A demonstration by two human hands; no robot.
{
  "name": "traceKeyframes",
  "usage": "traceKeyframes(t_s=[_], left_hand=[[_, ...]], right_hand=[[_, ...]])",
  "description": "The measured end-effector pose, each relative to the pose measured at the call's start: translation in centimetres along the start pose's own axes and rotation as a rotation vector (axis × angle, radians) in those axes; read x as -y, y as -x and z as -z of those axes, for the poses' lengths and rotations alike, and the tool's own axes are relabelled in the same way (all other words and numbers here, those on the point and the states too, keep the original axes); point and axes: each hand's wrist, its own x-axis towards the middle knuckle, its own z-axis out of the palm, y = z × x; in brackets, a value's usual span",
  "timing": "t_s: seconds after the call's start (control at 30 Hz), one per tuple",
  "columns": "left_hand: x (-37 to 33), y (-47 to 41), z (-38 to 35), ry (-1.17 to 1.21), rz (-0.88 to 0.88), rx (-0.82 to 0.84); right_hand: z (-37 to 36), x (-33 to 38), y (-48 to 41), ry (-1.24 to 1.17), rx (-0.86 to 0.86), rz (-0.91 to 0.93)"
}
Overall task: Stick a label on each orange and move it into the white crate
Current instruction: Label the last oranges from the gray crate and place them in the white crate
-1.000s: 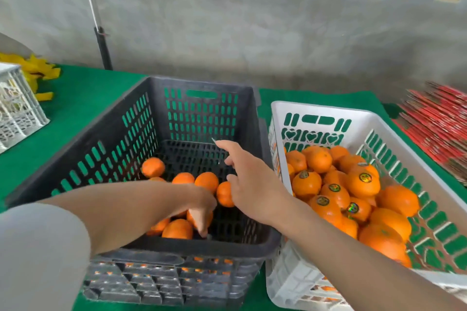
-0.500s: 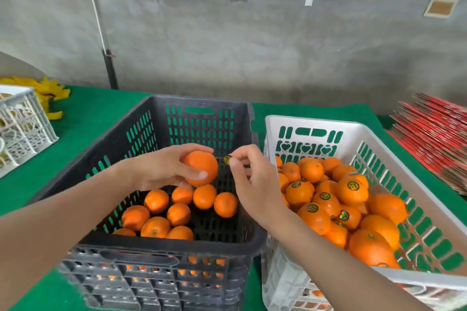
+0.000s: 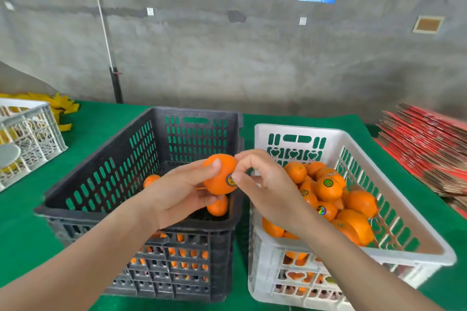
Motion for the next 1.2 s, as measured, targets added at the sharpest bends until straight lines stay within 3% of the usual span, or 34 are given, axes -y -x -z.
traceKeyframes(t_s=[0.3, 0.43, 0.57, 0.7, 0.87, 0.97, 1.1, 1.2], left_hand=[[1.2, 0.7, -3.9, 0.099, 0.024, -0.040], [1.5, 1.0, -4.6, 0.180, 0.023, -0.014], [1.4, 1.0, -5.0, 0.104, 0.006, -0.025], [0.8, 0.6, -6.0, 0.016, -0.025, 0.029], [1.0, -1.3, -8.8, -0.066, -0.022, -0.044], [2.0, -3.2, -10.6, -0.143, -0.023, -0.166], [5.4, -5.4, -12.2, -0.187, 0.109, -0.169], [8.1, -5.9, -11.4, -0.502, 0.058, -0.224]], right_hand=[[1.3, 0.1, 2.8, 0.228, -0.095, 0.052], [1.2, 0.0, 3.9, 0.127, -0.207, 0.050], [2.4, -0.7, 4.2, -0.024, -0.155, -0.080], [1.7, -1.2, 4.8, 0.060, -0.072, 0.033], [2.7, -3.0, 4.4, 0.177, -0.262, 0.058], [5.7, -5.5, 4.0, 0.218, -0.320, -0.080], [11.3, -10.6, 3.9, 0.391, -0.253, -0.413], [13.7, -14.3, 4.8, 0.517, -0.119, -0.632]])
